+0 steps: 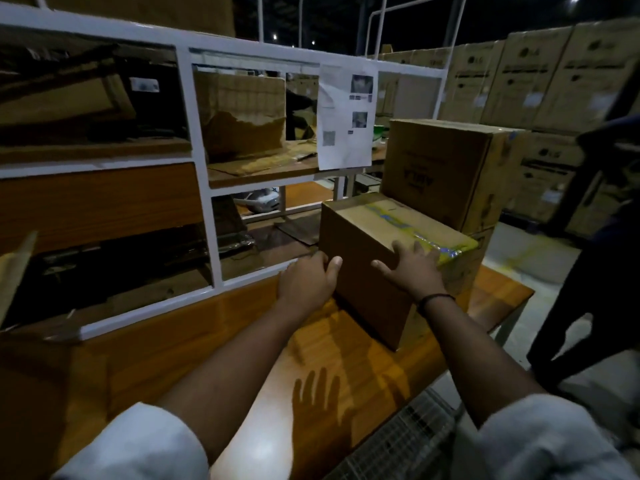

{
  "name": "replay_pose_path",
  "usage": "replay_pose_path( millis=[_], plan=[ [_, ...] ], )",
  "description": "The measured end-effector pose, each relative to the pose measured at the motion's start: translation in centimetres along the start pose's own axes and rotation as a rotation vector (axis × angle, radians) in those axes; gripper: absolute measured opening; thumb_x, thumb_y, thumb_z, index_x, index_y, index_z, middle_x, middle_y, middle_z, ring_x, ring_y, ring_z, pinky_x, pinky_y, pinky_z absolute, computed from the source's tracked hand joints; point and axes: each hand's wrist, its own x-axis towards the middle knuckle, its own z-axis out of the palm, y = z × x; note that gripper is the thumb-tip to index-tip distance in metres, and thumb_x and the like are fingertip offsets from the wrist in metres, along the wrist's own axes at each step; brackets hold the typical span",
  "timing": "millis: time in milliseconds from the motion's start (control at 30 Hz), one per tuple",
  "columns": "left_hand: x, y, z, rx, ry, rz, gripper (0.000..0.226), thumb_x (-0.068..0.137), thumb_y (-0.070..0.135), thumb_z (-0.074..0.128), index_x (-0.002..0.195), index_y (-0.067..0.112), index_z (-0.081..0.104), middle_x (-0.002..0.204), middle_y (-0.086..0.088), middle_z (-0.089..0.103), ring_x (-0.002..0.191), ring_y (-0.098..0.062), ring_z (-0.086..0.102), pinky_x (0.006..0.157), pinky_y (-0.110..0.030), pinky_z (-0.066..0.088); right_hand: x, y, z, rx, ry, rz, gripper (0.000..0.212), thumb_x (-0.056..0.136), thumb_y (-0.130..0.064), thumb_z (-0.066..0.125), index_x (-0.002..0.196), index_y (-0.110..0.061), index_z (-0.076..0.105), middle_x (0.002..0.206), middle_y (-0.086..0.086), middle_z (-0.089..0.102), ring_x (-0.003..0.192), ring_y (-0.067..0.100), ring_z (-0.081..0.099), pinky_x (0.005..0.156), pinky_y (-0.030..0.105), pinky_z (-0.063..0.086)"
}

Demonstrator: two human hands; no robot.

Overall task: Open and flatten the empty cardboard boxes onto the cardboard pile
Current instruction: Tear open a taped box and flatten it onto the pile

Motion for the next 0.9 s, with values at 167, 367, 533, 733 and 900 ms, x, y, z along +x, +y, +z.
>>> replay_pose_path(
  millis=[167,367,533,733,900],
  plan=[
    [5.8,-1.8,2.0,-0.105,0.062,-0.016,0.06,0.097,0.068,0.033,0.119,0.022,0.066,0.107,0.001,0.069,0.101,-0.02,0.065,0.086,-0.046,0.056,-0.3,1.6,3.5,-0.25,0.225,-0.093,0.055,0.101,-0.053,0.047,0.151,-0.034,0.033,0.157,0.013,0.036,0.144,0.048,0.026,0.082,0.059,0.06],
    [10.5,-3.1,2.6,-0.145,0.175,-0.107,0.054,0.102,0.058,0.047,0.147,0.028,0.047,0.166,-0.008,0.024,0.145,-0.037,0.035,0.108,-0.054,0.041,-0.2,4.7,3.7,-0.137,0.287,-0.208,0.053,0.099,-0.047,0.048,0.15,-0.04,0.037,0.158,0.007,0.039,0.149,0.041,0.024,0.082,0.057,0.06],
    [14.0,-5.7,1.8,-0.144,0.2,-0.12,0.051,0.095,0.065,0.047,0.138,0.04,0.055,0.159,-0.008,0.038,0.142,-0.038,0.04,0.107,-0.057,0.044,-0.2,7.7,3.0,-0.005,0.261,-0.443,0.056,0.099,-0.046,0.053,0.153,-0.048,0.037,0.164,-0.009,0.035,0.155,0.028,0.021,0.1,0.055,0.053],
    [9.7,-7.2,0.9,-0.172,0.158,-0.125,0.037,0.104,0.048,0.048,0.139,0.041,0.059,0.138,-0.007,0.054,0.109,-0.016,0.053,0.071,-0.025,0.041,0.8,8.4,2.9,0.376,0.314,-0.508,0.038,0.1,-0.052,0.055,0.136,-0.043,0.063,0.151,-0.017,0.051,0.152,0.012,0.031,0.115,0.049,0.039],
    [3.9,-7.0,-0.3,-0.119,0.259,-0.229,0.04,0.103,0.053,0.049,0.142,0.045,0.057,0.145,-0.006,0.048,0.126,-0.023,0.05,0.081,-0.028,0.04,3.5,7.7,3.6,0.636,0.306,-0.505,0.026,0.1,-0.04,0.064,0.12,-0.028,0.075,0.139,-0.01,0.064,0.143,0.011,0.044,0.115,0.05,0.041]
  ],
)
